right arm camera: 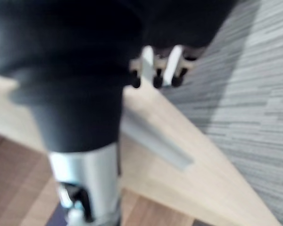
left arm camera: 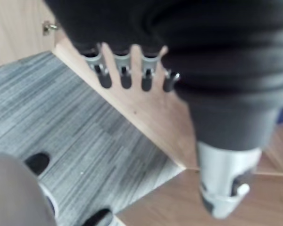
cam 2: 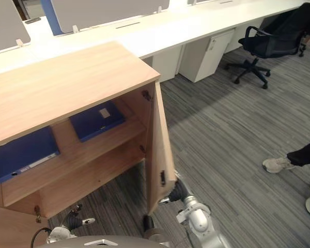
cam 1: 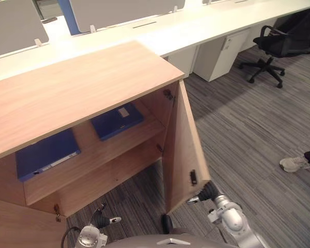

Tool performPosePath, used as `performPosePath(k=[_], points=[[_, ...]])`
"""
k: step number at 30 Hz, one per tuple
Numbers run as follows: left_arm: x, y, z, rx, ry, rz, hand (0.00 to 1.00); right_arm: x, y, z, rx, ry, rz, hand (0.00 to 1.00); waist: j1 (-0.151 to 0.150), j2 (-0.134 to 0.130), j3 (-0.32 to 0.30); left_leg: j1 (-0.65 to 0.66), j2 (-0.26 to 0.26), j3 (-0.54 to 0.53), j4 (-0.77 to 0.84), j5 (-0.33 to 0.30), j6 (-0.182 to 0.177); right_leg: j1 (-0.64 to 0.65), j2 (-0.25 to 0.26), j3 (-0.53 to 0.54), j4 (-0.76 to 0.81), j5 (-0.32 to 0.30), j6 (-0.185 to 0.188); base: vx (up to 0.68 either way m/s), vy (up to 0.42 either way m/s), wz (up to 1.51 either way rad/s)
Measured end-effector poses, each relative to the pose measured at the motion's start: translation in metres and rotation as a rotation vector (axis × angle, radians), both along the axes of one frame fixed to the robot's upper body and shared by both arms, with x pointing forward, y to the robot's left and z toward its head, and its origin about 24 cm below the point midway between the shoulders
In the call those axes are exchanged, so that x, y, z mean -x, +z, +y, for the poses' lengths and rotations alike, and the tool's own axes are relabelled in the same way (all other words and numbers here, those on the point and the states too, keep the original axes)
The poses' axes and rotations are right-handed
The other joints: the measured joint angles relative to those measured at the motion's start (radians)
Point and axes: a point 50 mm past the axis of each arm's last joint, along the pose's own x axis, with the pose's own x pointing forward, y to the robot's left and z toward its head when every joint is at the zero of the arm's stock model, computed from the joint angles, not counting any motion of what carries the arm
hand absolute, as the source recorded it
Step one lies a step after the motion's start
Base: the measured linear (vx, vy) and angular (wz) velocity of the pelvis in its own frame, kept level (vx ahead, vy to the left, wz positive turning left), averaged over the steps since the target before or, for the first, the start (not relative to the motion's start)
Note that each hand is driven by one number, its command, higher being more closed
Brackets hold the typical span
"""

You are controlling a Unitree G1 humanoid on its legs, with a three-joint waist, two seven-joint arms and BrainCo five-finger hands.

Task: Walk over to the cabinet, pick up the folder, carry it to the office cabinet, place the folder inside the office cabinet, then close the office cabinet door

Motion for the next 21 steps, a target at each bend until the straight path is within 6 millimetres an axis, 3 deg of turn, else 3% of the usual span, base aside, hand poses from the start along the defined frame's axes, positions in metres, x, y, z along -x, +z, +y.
performPosePath(k=[5, 8, 11, 15, 18, 21], points=[[-0.003, 0.001, 0.0, -0.003, 0.0, -0.007, 0.0, -0.006, 0.003, 0.028, -0.011, 0.131, -0.039, 0.0, 0.03, -0.004, -0.003, -0.01, -0.006, -0.023, 0.0, 0.005, 0.005, 0.002, -0.009, -0.023, 0.004, 0.009, 0.005, -0.03, -0.003, 0.14], [-0.002, 0.001, 0.001, -0.005, 0.003, -0.006, 0.0, -0.008, 0.002, 0.028, -0.025, 0.097, -0.044, 0.0, 0.032, -0.007, -0.003, -0.011, -0.012, -0.04, 0.001, 0.006, 0.007, 0.013, -0.011, -0.038, 0.007, 0.008, 0.009, -0.01, 0.006, 0.21], [-0.001, 0.001, 0.002, -0.009, 0.008, -0.007, 0.0, -0.005, -0.014, 0.004, 0.009, -0.051, 0.011, 0.0, 0.032, -0.016, -0.005, -0.011, -0.017, -0.055, 0.003, 0.004, 0.01, 0.021, -0.018, -0.052, 0.007, 0.004, 0.014, -0.02, 0.009, 0.15], [-0.002, 0.001, 0.003, -0.01, 0.015, -0.01, 0.0, 0.015, -0.04, -0.037, 0.056, -0.303, 0.134, 0.0, 0.031, -0.023, -0.006, -0.01, -0.024, -0.069, 0.004, 0.003, 0.012, 0.032, -0.028, -0.07, 0.007, -0.002, 0.019, -0.03, 0.009, 0.11], [0.0, 0.001, 0.005, -0.012, 0.033, -0.009, 0.0, 0.026, -0.055, -0.048, 0.048, -0.44, 0.195, 0.0, 0.029, -0.025, -0.007, -0.011, -0.027, -0.075, 0.001, 0.006, 0.015, 0.033, -0.032, -0.075, 0.007, -0.004, 0.018, -0.04, -0.01, 0.05], [0.001, 0.001, 0.007, -0.016, 0.059, -0.013, 0.0, 0.036, -0.067, -0.042, -0.017, -0.507, 0.262, 0.0, 0.032, -0.026, -0.008, -0.01, -0.029, -0.095, 0.0, 0.01, 0.018, 0.042, -0.038, -0.097, 0.019, -0.016, 0.02, -0.03, -0.012, 0.2]])
